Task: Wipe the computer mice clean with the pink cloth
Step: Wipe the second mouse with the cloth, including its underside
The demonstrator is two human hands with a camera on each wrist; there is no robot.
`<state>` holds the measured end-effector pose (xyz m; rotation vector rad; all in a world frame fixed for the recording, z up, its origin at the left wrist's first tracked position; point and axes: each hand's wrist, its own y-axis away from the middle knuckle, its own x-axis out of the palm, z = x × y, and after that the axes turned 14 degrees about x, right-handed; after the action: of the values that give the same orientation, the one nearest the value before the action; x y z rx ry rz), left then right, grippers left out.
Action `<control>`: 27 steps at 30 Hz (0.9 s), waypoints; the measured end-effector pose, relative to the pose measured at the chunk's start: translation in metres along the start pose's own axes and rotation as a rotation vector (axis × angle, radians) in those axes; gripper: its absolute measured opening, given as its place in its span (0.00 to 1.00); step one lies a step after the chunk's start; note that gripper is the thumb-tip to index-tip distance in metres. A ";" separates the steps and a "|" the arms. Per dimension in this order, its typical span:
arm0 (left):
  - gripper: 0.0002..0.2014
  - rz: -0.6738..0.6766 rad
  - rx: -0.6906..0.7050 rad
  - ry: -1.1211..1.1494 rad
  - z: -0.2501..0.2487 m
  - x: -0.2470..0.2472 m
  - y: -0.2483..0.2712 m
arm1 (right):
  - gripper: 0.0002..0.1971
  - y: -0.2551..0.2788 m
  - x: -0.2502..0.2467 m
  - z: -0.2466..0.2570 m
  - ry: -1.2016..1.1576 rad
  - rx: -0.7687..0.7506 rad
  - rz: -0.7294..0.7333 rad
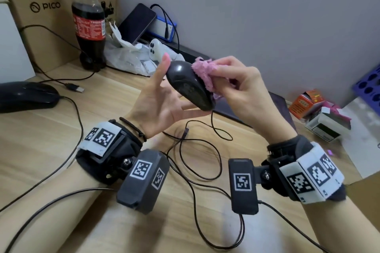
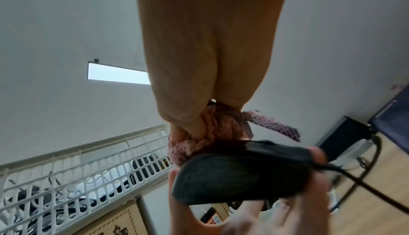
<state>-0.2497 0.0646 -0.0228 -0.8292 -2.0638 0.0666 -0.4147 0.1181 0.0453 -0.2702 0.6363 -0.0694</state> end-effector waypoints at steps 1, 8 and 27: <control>0.42 0.011 0.000 0.024 -0.002 -0.002 0.000 | 0.15 0.005 -0.002 -0.006 -0.016 0.022 0.004; 0.34 0.058 -0.009 0.083 0.002 -0.010 0.004 | 0.12 0.027 -0.022 -0.027 0.095 0.159 0.005; 0.44 0.150 0.024 0.232 0.001 -0.018 0.004 | 0.21 0.026 -0.008 -0.005 0.005 -0.166 0.134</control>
<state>-0.2409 0.0574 -0.0377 -0.9309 -1.7789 0.0740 -0.4243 0.1429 0.0388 -0.3872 0.6645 0.1123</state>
